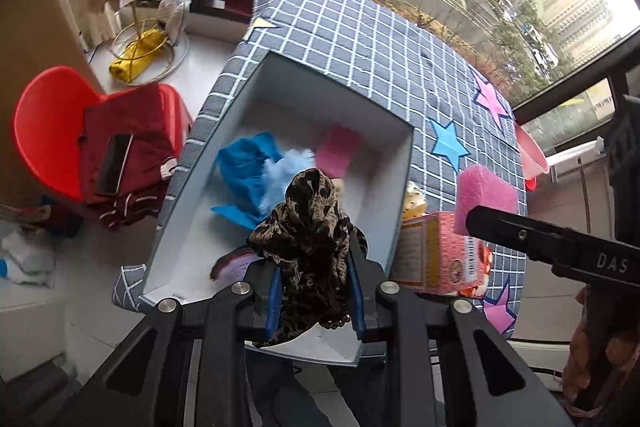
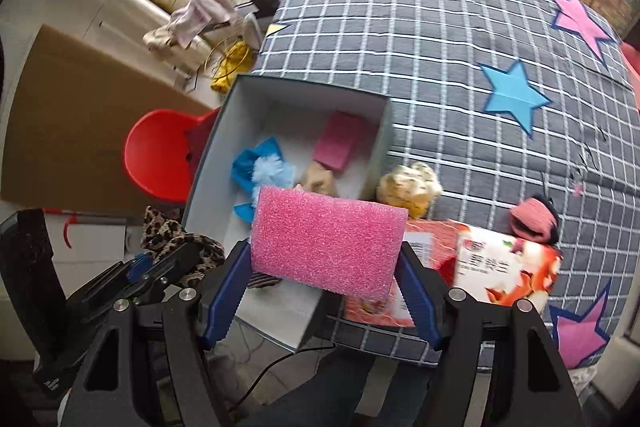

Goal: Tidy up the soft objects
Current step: 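Carry the leopard cloth and pink sponge with both tools over the white box, then open both tools to drop the leopard cloth and pink sponge into the box, then move both tools back to the pile and grasp the cream polka-dot scrunchie with the right, then grasp the pink sock with the left tool while the right holds the scrunchie, then lift the pink sock with the left tool while the right lifts the scrunchie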

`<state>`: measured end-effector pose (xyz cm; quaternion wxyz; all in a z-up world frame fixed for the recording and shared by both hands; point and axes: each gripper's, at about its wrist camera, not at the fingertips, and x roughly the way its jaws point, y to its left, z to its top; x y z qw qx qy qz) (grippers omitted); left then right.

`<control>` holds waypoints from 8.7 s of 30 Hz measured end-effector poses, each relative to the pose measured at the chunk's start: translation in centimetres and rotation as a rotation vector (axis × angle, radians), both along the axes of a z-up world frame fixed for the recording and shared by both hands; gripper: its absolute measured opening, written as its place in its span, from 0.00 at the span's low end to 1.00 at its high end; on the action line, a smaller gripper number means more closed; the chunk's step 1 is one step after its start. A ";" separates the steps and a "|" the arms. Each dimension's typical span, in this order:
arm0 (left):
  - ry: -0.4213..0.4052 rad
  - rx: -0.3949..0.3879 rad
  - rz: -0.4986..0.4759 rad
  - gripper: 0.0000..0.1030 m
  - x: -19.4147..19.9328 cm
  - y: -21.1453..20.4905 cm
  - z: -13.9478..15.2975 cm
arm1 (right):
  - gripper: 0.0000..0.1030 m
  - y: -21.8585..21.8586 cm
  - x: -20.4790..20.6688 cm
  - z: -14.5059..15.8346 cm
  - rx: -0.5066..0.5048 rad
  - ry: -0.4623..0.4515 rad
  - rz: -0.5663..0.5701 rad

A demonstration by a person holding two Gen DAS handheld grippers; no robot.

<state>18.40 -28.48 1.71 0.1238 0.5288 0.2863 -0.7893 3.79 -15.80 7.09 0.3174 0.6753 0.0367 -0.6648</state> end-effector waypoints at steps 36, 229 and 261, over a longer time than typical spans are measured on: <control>-0.097 0.002 0.036 0.29 0.2 -0.8 -3.7 | 0.71 -5.2 -0.4 -2.3 0.028 -0.039 0.079; -0.367 -0.199 -0.344 1.00 -43.5 26.1 -23.1 | 1.00 29.9 -14.7 -24.8 0.420 -0.215 -0.466; -0.272 -0.175 -0.416 0.30 -40.6 27.6 -16.6 | 0.27 30.2 -13.5 -20.7 0.303 -0.129 -0.386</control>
